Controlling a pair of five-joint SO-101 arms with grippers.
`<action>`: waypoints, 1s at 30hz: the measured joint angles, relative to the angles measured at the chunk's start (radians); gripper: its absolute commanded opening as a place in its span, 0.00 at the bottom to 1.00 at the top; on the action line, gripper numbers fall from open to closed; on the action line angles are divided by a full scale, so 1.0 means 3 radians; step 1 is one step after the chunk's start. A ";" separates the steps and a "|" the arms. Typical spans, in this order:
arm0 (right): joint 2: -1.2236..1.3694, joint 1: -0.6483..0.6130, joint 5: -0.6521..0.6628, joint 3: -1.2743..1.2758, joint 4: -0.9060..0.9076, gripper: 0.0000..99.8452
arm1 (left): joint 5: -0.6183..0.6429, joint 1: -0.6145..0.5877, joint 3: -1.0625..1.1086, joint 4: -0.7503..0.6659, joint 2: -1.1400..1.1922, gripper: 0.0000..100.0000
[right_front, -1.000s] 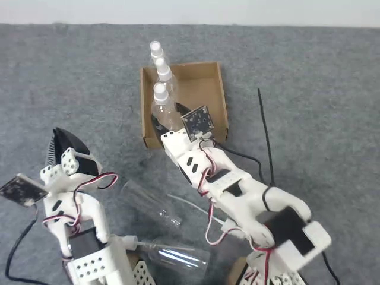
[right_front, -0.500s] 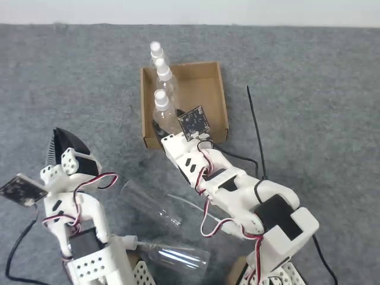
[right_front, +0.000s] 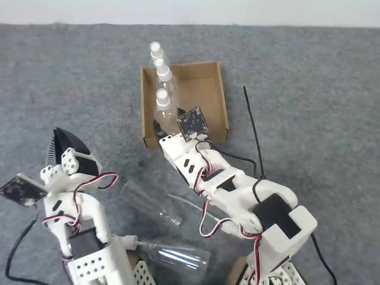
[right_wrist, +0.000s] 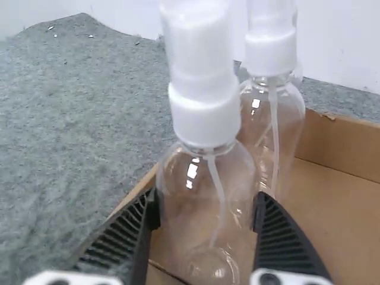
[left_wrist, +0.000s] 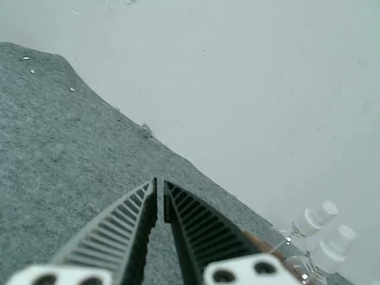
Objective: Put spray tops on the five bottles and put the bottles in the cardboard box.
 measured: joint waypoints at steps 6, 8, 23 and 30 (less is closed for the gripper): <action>0.0000 -0.0005 0.0000 0.0000 0.0000 0.23 | 0.0000 0.0000 0.0000 0.0000 0.0000 0.01; 0.0005 -0.0005 0.0000 0.0000 0.0015 0.27 | 0.0000 0.0000 0.0000 0.0000 0.0000 0.01; 0.0010 0.0000 0.0000 0.0005 0.0015 0.29 | 0.0000 0.0000 0.0000 0.0000 0.0000 0.01; -0.0051 0.0000 0.0000 0.0082 0.0015 0.29 | 0.0000 0.0000 0.0000 0.0000 0.0000 0.01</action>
